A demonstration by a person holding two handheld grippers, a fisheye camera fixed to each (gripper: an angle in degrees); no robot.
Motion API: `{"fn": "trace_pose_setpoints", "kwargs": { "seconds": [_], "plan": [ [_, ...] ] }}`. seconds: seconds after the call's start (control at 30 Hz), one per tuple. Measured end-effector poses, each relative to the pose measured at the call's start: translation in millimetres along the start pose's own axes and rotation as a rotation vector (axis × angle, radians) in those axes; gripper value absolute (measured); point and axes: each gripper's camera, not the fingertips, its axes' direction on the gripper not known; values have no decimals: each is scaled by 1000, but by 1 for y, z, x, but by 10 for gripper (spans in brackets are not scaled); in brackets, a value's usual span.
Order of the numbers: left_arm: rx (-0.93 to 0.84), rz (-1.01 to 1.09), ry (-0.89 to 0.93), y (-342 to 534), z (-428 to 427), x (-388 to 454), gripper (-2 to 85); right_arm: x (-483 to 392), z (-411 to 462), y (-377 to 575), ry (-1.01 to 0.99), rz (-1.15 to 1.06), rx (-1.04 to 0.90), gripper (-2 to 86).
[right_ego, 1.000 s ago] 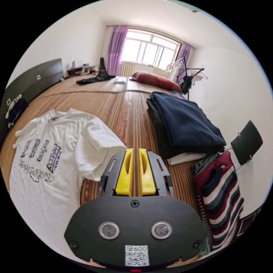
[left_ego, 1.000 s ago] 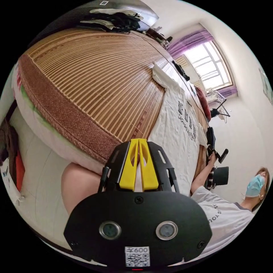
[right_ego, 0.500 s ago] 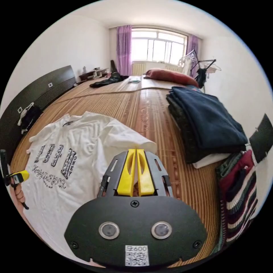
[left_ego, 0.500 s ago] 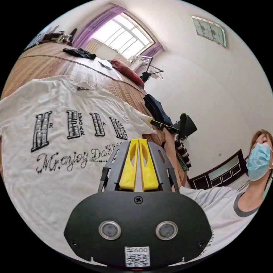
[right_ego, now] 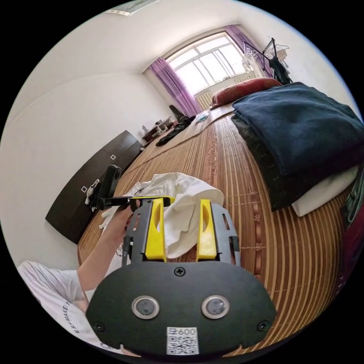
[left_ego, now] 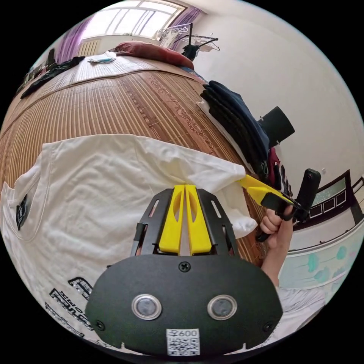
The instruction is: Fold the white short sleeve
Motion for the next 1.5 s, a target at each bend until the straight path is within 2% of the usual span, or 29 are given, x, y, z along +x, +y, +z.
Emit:
{"fn": "trace_pose_setpoints", "kwargs": {
  "seconds": [0.13,0.2,0.33,0.4,0.47,0.57,0.7,0.77,0.83,0.9,1.0,1.03,1.1,1.2,1.33,1.4,1.47,1.5],
  "plan": [
    [66,-20,48,7,-3,-13,2,-2,6,-2,16,-58,-33,107],
    [57,-51,163,1,-10,-34,4,-2,3,0,14,-72,-7,78],
    [79,-67,221,-2,-21,-46,4,-1,16,-1,90,-52,-60,3],
    [103,-52,229,-5,-34,-45,4,-9,6,3,147,-68,28,-4],
    [119,-25,216,-8,-50,-41,3,-20,-22,19,196,-114,282,-7],
    [93,64,247,-18,-81,-23,3,-19,-36,33,278,-69,470,-8],
    [-112,198,352,-32,-84,9,3,7,-32,27,261,155,443,-8],
    [-161,229,332,-35,-75,20,3,18,-42,33,260,248,502,-7],
    [-171,207,251,-40,-58,25,3,16,-53,36,238,227,552,-5],
    [-161,193,250,-43,-43,28,4,9,-60,35,208,180,570,-3],
    [-111,166,406,-43,-36,31,5,4,-58,24,151,112,501,16],
    [-128,189,501,-45,-32,36,6,4,-54,18,121,95,468,35],
    [-219,219,581,-47,-19,50,8,6,-47,9,89,110,409,67],
    [-271,307,562,-48,-14,76,8,4,-32,-7,55,116,294,70],
    [-155,300,407,-51,-67,75,4,-21,-9,-29,16,-26,131,5],
    [-33,233,216,-47,-106,59,4,-41,13,-41,45,-120,-41,-3],
    [11,154,61,-43,-117,43,3,-64,45,-50,356,-179,-304,-7],
    [7,126,-19,-41,-111,35,3,-71,45,-50,375,-208,-294,-7]
  ]
}}
